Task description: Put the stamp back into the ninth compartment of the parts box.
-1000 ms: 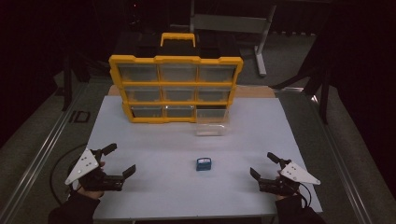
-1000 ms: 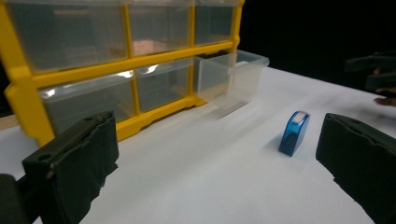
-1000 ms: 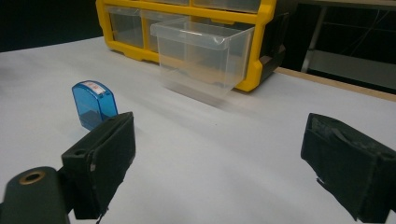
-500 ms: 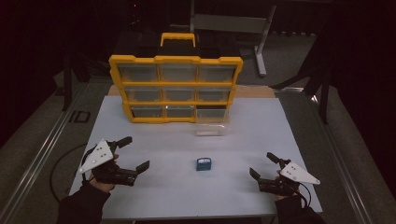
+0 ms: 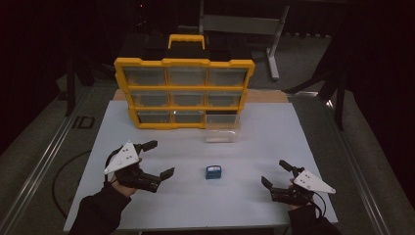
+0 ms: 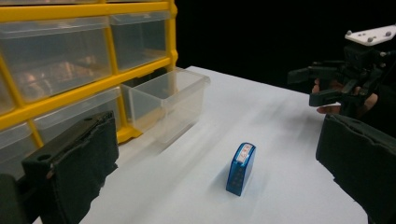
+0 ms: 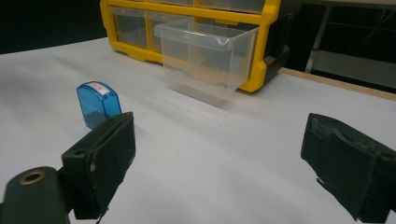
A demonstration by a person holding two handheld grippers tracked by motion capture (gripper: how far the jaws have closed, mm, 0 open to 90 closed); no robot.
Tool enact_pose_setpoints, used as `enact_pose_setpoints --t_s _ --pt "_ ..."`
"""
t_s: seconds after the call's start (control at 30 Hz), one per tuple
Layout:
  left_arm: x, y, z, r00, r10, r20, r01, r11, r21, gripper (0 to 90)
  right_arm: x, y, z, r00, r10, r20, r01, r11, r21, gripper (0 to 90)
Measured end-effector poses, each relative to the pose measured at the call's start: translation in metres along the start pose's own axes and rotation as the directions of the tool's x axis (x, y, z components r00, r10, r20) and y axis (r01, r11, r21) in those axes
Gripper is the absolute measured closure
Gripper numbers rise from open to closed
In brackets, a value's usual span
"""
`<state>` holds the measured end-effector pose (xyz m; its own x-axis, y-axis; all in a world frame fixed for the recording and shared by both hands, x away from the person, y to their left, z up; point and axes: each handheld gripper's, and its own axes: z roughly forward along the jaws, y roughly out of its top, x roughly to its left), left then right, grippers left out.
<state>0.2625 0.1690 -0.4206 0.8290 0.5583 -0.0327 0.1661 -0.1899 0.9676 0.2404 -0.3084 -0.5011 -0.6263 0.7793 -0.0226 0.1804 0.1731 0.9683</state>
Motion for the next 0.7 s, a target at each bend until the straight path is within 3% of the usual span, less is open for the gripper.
enact_pose_setpoints --t_s 0.27,0.7 --pt "-0.005 0.003 0.017 0.9995 0.004 0.032 -0.005 0.9992 0.039 0.0 0.0 0.0 0.0 1.0 0.003 -0.006 -0.003 1.0 0.001 10.2" --pt "-0.013 -0.001 0.045 0.9964 0.003 0.085 -0.008 0.998 0.063 0.0 0.001 -0.001 0.002 0.9999 0.004 -0.013 -0.004 1.0 0.003 10.2"
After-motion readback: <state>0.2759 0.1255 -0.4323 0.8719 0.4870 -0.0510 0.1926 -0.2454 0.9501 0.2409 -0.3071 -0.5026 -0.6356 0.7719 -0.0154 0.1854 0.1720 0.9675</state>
